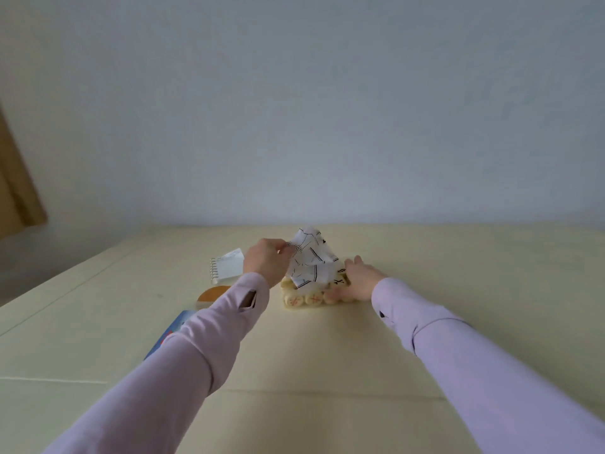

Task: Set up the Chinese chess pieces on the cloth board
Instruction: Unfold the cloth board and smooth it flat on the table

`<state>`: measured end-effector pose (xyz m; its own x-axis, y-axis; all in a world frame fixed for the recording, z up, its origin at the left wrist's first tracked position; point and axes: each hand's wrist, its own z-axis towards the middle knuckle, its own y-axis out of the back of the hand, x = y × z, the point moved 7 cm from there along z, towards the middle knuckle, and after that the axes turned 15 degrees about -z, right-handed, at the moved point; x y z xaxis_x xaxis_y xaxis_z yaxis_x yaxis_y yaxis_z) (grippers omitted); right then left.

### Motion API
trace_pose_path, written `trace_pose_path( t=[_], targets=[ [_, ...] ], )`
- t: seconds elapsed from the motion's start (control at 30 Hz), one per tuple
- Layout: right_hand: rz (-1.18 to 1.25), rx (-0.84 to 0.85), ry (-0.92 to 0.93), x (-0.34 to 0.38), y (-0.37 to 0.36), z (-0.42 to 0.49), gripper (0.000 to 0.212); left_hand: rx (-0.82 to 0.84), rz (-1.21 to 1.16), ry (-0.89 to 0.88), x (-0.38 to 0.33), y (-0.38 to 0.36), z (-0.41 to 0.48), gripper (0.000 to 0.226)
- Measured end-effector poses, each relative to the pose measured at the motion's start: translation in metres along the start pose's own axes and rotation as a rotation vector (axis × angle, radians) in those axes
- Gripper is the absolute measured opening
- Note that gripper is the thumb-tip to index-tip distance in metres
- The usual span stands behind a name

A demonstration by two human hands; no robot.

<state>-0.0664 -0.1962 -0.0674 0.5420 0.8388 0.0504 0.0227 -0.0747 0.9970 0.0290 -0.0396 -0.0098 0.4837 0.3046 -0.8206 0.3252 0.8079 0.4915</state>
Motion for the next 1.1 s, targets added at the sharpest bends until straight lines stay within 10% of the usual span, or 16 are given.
trace_pose_path(
  t=[0.37,0.5,0.6,0.73,0.83,1.1],
  targets=[
    [0.112,-0.027,-0.108,-0.026,0.01,0.104,0.109,-0.16,-0.347,0.171,0.044,-0.026,0.08,0.031],
    [0.175,-0.178,0.015,-0.023,0.031,0.102,0.068,-0.2,-0.334,0.118,0.046,-0.023,0.083,0.031],
    [0.651,-0.32,0.054,-0.026,0.054,0.082,0.058,-0.17,-0.345,0.035,0.037,-0.019,0.073,0.033],
    [1.187,-0.091,-0.009,-0.021,0.055,0.052,0.055,-0.015,-0.533,-0.014,0.017,-0.018,0.044,0.026],
    [1.197,-0.1,-0.052,-0.025,0.054,0.024,0.017,0.071,-0.766,0.048,0.008,-0.016,0.018,0.021],
    [1.2,-0.148,-0.194,-0.046,0.044,-0.041,0.009,-0.145,-0.615,0.25,0.036,0.016,-0.032,0.018]
  ],
)
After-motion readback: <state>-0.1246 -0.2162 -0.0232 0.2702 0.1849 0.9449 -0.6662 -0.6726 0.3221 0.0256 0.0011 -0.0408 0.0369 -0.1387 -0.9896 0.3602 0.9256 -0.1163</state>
